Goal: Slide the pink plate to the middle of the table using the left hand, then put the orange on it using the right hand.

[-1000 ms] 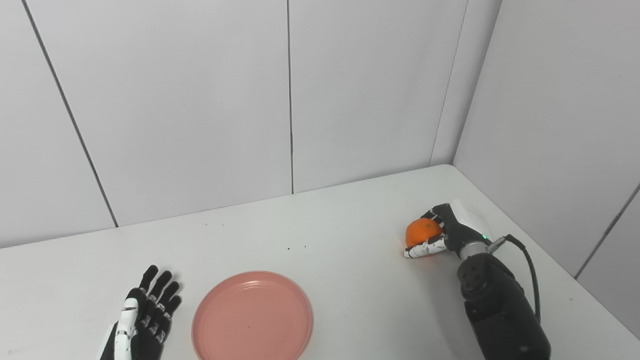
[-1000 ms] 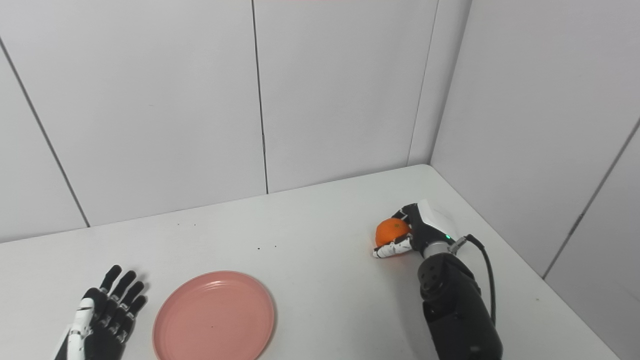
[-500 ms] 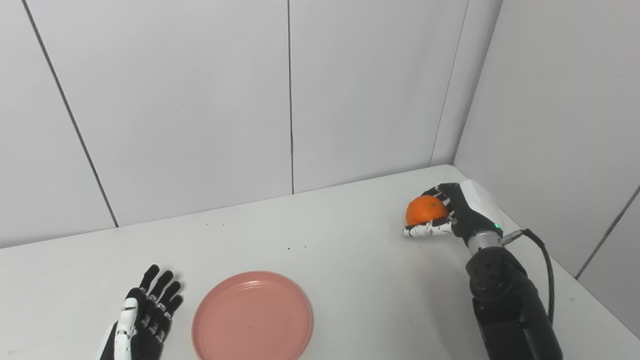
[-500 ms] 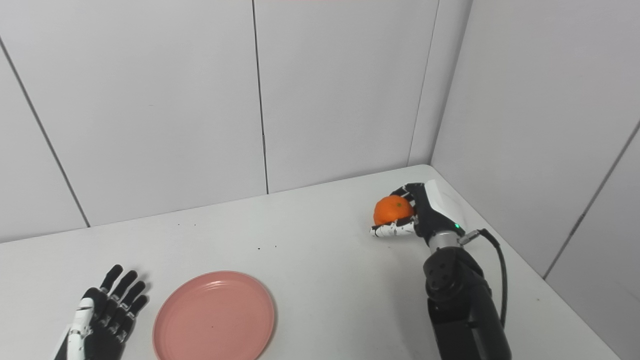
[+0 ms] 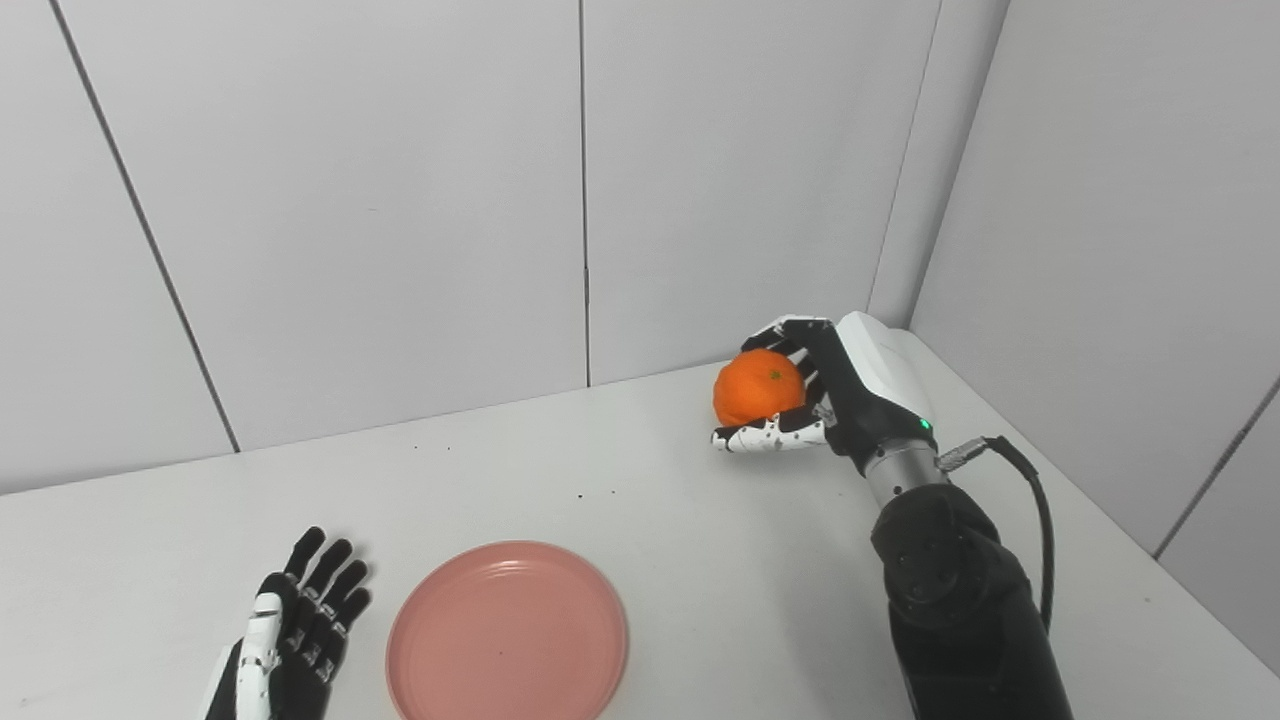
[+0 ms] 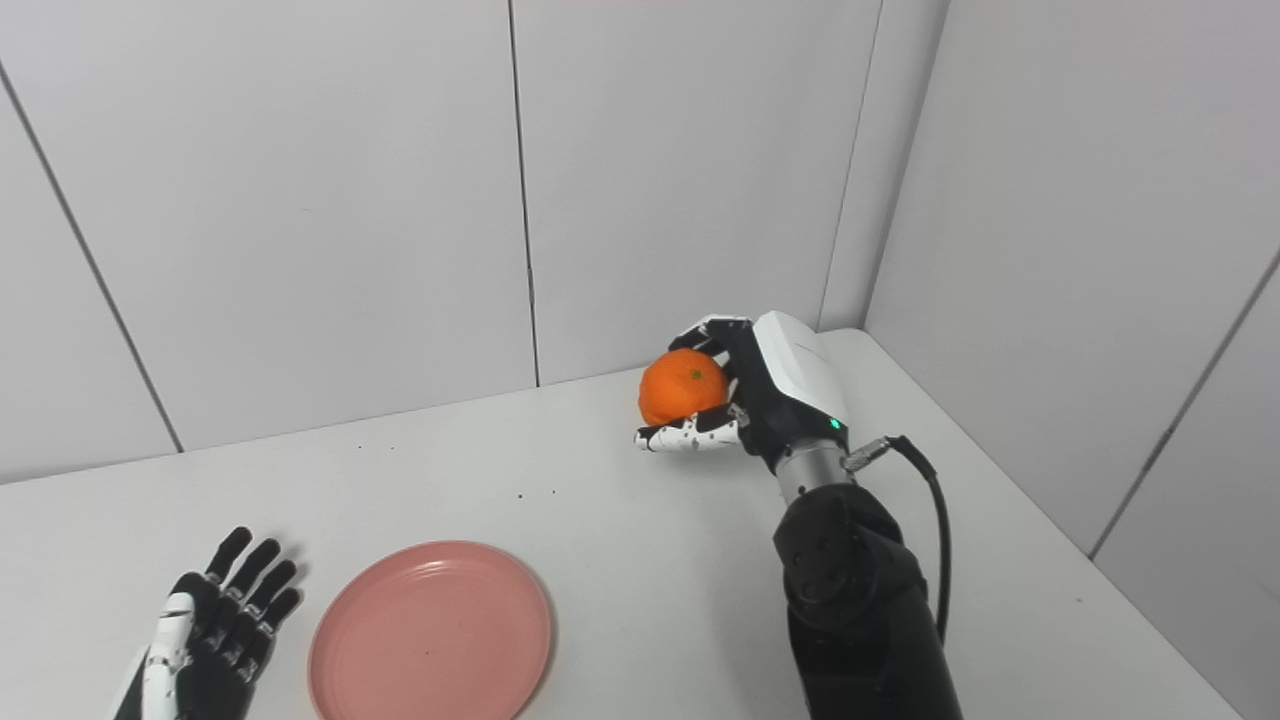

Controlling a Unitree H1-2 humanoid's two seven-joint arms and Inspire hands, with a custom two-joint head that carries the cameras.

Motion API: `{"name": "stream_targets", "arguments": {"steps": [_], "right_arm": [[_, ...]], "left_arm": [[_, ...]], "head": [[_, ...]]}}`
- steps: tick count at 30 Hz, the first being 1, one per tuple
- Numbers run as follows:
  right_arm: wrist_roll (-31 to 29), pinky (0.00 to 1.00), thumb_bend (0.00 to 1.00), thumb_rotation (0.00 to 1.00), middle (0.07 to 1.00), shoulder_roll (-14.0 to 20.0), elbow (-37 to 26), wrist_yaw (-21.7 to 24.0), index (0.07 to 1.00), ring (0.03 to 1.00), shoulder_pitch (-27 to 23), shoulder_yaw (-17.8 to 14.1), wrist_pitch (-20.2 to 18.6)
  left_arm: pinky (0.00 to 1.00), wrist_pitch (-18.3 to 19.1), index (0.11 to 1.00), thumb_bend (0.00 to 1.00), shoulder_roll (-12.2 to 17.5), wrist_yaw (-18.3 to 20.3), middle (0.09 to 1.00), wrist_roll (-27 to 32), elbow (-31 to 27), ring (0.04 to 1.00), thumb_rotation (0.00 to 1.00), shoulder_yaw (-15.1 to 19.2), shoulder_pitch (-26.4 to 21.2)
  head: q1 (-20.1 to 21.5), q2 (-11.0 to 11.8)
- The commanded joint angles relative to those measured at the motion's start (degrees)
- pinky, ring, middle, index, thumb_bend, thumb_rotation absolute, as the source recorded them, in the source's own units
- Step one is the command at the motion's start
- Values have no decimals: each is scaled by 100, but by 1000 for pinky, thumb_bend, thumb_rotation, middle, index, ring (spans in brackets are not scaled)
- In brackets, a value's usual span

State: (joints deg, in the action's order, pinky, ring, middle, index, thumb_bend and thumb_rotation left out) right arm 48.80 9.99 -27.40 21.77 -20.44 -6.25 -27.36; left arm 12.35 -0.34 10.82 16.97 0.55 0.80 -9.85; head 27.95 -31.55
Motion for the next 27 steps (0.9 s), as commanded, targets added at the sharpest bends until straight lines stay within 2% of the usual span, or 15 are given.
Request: {"name": "stream_targets", "arguments": {"steps": [1,4,9,14,16,22,27], "right_arm": [[-25,357,518,133,486,-29,-247,-29,485,433,-248,196,62],[-58,347,519,132,476,-83,-284,-28,484,421,-280,470,65],[-208,342,519,132,479,-360,-220,-49,484,416,-341,968,101],[-232,378,519,133,488,-492,-141,-92,484,427,-321,1390,162],[-250,374,519,132,483,-524,-127,-104,484,420,-303,1503,145],[-224,339,519,132,480,-645,-27,-77,485,410,-271,1832,88],[-319,316,519,131,466,-760,150,-143,484,392,-208,1969,100]], "left_arm": [[923,146,911,343,-66,-169,921,-149,65,914,1000,-59,171],[914,205,906,353,-138,-269,919,-247,4,912,1000,-105,175],[919,135,912,366,-235,-355,926,-434,-81,917,1000,-218,216],[920,156,916,385,-332,-427,929,-540,-186,919,1000,-324,245],[917,199,916,391,-393,-485,927,-596,-243,917,1000,-367,255],[912,270,915,394,-516,-615,923,-713,-335,915,1000,-449,258],[916,291,922,403,-565,-684,923,-809,-372,917,1000,-518,234]], "head": [[-205,-58],[-409,-125],[-816,-265],[-1189,-393],[-1443,-469],[-1763,-572],[-1979,-672]]}}
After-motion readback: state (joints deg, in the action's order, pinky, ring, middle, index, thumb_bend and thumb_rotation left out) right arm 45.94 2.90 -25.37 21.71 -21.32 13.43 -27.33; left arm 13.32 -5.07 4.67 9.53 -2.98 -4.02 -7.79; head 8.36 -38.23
